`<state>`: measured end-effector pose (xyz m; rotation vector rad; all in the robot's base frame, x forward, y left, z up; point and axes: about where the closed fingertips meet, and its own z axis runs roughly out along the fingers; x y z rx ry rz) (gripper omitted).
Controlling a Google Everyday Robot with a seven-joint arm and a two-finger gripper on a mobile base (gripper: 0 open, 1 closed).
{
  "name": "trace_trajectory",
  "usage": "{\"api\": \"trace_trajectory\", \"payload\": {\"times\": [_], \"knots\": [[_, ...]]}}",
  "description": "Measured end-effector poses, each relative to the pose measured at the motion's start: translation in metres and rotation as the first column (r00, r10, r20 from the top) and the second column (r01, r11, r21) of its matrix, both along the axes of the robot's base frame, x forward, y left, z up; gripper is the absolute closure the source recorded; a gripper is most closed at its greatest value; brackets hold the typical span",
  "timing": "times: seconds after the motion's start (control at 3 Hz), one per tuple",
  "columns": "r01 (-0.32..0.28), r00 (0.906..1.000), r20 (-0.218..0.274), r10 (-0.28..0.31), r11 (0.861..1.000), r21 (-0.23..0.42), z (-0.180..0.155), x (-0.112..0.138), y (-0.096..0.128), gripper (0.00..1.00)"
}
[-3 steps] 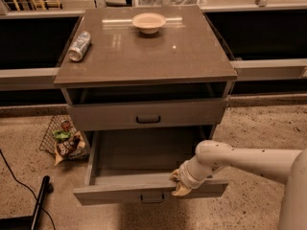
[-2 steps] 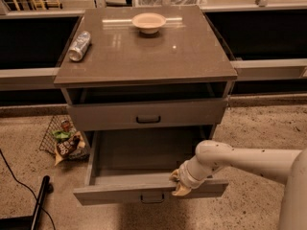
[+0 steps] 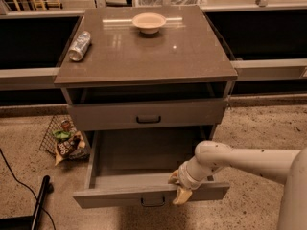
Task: Open middle drawer
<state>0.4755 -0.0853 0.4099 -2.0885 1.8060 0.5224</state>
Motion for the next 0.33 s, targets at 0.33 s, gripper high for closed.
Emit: {"api": "trace_trajectory", "payload": {"times": [0.33], "knots": [[0.000, 1.0000, 0.000, 0.000, 1.000, 0.000, 0.0000, 0.0000, 0.0000, 0.00]]}}
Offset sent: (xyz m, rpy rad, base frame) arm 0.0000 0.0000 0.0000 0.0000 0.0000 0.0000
